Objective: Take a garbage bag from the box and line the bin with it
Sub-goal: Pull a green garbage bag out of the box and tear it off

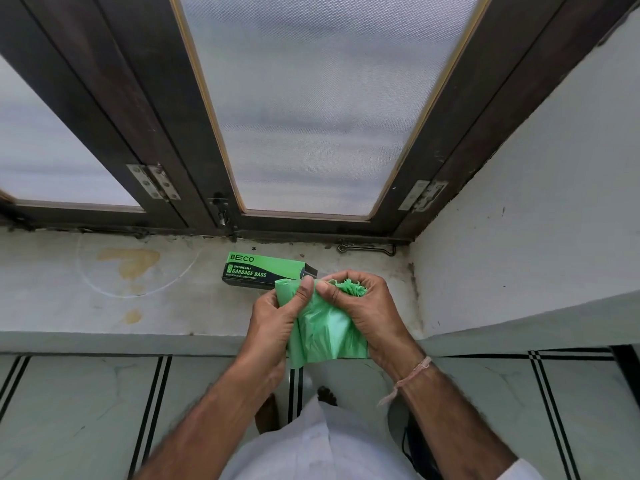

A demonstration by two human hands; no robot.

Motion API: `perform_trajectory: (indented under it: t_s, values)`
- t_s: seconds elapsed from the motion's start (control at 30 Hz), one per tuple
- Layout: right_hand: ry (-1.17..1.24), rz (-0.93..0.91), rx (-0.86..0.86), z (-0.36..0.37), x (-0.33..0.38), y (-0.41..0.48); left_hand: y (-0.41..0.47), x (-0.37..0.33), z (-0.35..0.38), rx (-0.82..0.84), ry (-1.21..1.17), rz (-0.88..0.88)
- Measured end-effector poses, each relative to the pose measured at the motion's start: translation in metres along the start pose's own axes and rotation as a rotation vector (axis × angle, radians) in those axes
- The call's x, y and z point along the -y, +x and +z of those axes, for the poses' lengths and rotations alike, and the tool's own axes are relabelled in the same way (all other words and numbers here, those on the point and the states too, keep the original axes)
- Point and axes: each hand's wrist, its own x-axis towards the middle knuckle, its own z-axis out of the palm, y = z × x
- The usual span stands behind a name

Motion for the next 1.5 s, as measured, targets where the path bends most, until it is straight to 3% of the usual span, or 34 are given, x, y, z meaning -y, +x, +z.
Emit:
perform_trajectory:
  t_s: [0.23,0.63,0.83,1.0,1.2,1.4,1.5]
  values:
    - [0.069,0.017,-0.004,-0.002,-0.003,0.001,0.000,0.000,0.003,-0.005,-0.070,-0.053]
    - [0.220,-0.110,-0.131,0.017,-0.019,-0.004,0.005,0.010,0.016,-0.005,-0.292,-0.150]
    - [0.391,-0.011,-0.127,0.023,-0.017,-0.004,0.009,0.012,0.018,-0.033,-0.381,-0.168]
    - [0.387,-0.001,-0.118,0.022,-0.015,-0.003,0.015,0.012,0.013,-0.055,-0.411,-0.174]
    - [0.274,0.004,-0.065,0.009,-0.019,-0.004,0.020,0.010,0.005,-0.104,-0.339,-0.002]
    - [-0.014,0.053,0.212,-0.007,-0.007,-0.002,0.019,-0.001,-0.001,-0.105,-0.140,0.228]
    - [-0.017,0.051,0.182,-0.008,-0.004,0.000,0.017,-0.001,-0.002,-0.109,-0.116,0.250]
